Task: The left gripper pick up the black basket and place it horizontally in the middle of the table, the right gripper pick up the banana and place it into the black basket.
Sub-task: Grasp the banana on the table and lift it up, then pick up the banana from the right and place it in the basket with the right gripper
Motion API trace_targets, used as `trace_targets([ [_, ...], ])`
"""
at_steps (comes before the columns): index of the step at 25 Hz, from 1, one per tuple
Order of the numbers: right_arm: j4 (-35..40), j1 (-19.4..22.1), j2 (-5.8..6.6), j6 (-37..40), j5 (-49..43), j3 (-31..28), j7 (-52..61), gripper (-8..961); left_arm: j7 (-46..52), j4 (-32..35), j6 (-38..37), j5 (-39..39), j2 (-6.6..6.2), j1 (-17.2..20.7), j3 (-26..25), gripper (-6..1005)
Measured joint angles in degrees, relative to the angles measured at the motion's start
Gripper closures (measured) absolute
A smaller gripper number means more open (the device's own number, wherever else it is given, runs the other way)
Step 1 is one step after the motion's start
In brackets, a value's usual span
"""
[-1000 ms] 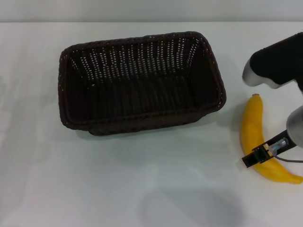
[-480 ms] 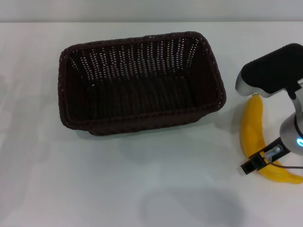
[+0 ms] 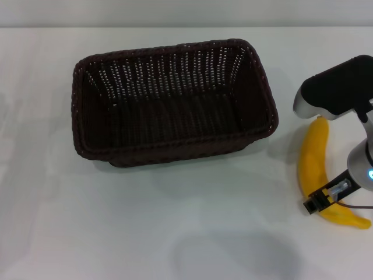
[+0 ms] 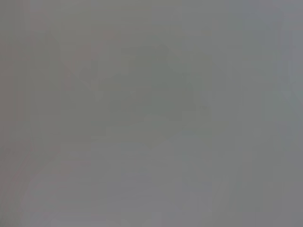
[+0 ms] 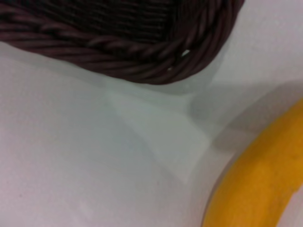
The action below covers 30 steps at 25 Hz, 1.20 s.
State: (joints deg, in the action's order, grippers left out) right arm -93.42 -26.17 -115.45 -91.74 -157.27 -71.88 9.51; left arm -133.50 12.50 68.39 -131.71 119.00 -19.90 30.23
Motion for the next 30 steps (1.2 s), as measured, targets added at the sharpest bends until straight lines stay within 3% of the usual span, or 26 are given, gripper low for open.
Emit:
trace_targets([
  [4,-0.39,0.32,0.04,-0.54,0.15,-0.85,-0.29,474,0.0,-0.03,0.0,-0.39,0.0,-0.05,0.0,109],
  [13,-6.05,-1.73,0.3,-0.82,-5.11,-13.48,-7.6,465,0.0,-0.02,0.0,-0.47,0.0,-0.33,0.34,110],
  [20,-11.88,-5.8,0.04,10.13,-3.74,-15.37,-17.13,458,0.15,-0.72,0.17,-0.48,0.07,-0.13,0.3,110],
  [24,-11.85,-6.08,-0.04,19.85,3.54,-13.2,-29.82,455,0.18,-0.89,0.23,-0.48,0.09,0.03,0.23,110],
  [28,-5.02,-6.6,-0.01,25.32,15.99,-12.39,-41.49,451,0.18,-1.39,0.28,-0.48,0.09,-0.63,0.2,110],
  [29,-0.47,-7.67,-0.04,25.92,20.58,-12.06,-47.63,450,0.18,-1.46,0.3,-0.47,0.1,-0.77,0.2,110],
  [30,-0.47,-7.67,-0.04,25.92,20.58,-12.06,-47.63,449,0.18,-1.49,0.31,-0.48,0.09,-0.89,0.19,110],
])
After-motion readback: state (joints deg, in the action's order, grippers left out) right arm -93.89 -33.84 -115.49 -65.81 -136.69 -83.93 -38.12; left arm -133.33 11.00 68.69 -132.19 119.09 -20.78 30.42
